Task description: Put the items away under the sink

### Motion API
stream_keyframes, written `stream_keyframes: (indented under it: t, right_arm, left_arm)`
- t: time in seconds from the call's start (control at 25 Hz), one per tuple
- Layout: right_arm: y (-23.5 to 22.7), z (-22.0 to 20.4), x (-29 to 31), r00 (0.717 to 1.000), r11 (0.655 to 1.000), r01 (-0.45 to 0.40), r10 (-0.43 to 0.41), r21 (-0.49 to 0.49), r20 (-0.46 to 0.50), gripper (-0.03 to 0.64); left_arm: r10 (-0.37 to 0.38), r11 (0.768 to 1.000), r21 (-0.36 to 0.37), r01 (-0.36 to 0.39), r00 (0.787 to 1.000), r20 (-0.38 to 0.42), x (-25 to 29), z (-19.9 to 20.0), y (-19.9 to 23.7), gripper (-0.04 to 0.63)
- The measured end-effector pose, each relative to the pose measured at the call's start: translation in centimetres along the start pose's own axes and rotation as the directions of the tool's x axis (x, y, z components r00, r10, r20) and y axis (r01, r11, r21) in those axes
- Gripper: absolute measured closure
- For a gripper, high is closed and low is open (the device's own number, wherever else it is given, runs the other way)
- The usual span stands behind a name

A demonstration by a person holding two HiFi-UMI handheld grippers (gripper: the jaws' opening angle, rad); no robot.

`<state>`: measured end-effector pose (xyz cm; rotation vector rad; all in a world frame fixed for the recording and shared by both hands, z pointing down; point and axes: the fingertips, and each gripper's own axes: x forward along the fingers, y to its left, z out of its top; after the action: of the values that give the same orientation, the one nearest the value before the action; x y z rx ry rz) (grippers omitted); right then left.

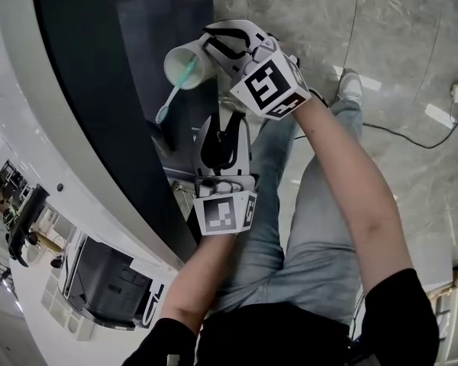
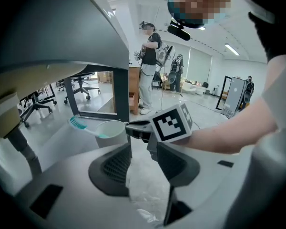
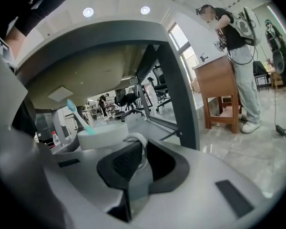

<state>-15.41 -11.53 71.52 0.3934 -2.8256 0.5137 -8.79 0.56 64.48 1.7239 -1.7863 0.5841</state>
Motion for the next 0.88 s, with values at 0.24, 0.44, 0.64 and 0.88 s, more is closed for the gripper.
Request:
stream_keyframes:
  t: [0.24,0.44,0.64,0.88]
  right_arm:
    - [1.3,0.8,4.3,1.000,0.999,-0.026,0.026,0.020,0.016,0.562]
    - [1.5,2.0,6.2,0.999,0.999,-0.022,0.021,0.040,0.034,0.561]
    - [2.5,1.7,8.2,0.998,0.999,-0.053,0.053,0.004,0.035,0.561]
    - [3.8,1.5,9.3,0.996,0.997,-0.069,0.070,-0.020,0.062,0.561]
  left_arm:
    - [0.005,1.000,0.006,-0.004,1.000,-0.014,0.0,-0.4,1.8,0.414]
    - [-0.010,1.000,0.011,0.010,1.000,-0.026,-0.1,-0.5,1.6,0.414]
    - [-0.004,1.000,-0.013,0.003,1.000,-0.023,0.1,-0.5,1.6,0.414]
    - [0.014,1.000,-0.010,-0.014,1.000,-0.018,0.0,-0.6,2.1,0.414]
